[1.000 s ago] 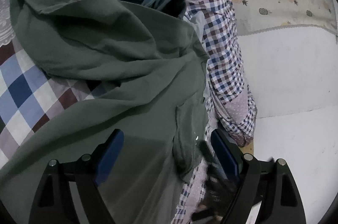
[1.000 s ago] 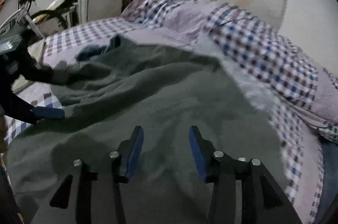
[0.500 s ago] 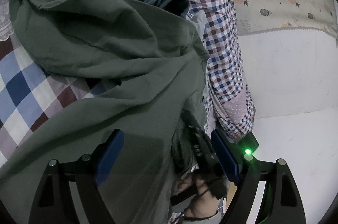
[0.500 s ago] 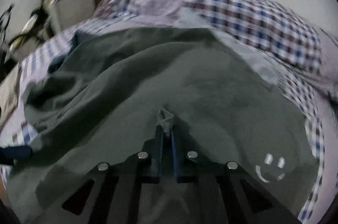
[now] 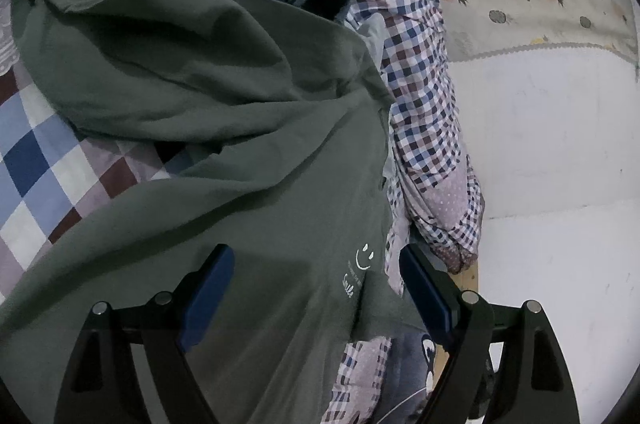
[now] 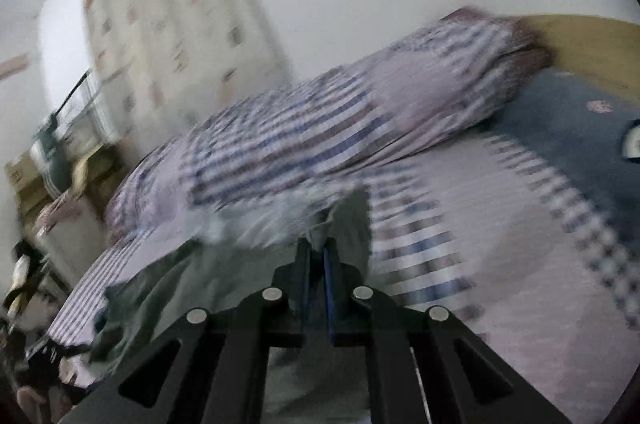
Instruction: Fold clothes
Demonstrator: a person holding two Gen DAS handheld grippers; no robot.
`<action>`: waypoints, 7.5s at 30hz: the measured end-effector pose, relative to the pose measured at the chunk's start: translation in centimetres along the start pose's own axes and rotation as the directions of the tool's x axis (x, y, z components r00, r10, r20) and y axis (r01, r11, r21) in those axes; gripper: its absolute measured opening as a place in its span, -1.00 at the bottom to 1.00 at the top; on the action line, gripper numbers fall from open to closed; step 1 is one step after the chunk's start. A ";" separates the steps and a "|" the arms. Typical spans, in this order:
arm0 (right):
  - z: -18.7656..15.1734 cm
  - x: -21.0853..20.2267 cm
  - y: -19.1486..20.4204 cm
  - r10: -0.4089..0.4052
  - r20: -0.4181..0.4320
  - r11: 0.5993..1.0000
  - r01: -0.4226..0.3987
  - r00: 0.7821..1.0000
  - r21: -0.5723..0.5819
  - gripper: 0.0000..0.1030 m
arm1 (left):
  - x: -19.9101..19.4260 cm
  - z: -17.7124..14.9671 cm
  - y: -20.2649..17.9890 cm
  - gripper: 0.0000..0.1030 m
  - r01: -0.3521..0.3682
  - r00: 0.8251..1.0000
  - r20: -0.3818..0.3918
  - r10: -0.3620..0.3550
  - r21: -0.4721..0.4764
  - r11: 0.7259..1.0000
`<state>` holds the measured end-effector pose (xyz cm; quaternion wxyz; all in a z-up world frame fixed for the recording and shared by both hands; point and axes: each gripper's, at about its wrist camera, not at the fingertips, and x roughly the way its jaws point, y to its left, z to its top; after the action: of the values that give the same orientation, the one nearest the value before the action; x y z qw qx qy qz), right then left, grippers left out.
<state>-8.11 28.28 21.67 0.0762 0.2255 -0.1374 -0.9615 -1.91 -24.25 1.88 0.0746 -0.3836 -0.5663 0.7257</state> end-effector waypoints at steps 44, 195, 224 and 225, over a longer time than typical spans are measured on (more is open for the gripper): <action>-4.6 13.5 32.9 0.293 -0.346 0.753 -0.438 0.892 -0.492 -0.92 | -1.8 2.7 0.3 0.69 0.084 0.996 -0.024 -0.084 0.010 0.996; -19.2 18.9 49.8 0.412 -0.592 0.824 -0.560 0.692 -0.081 -1.00 | -13.6 15.2 11.1 0.54 -0.065 0.984 0.151 0.095 -0.191 0.979; -20.3 14.9 53.0 0.238 -0.565 0.553 -0.588 0.790 -0.590 -0.93 | -15.4 16.1 12.3 0.54 -0.114 0.968 0.196 0.154 -0.202 0.973; -18.6 15.1 51.8 0.256 -0.550 0.603 -0.576 0.795 -0.552 -0.93 | -15.1 16.0 12.2 0.54 -0.113 0.971 0.185 0.150 -0.197 0.974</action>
<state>-8.69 -28.45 14.87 0.4101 0.3393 0.2040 -0.8216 2.31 -48.96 -0.67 -0.0668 -0.3512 -0.6089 0.7081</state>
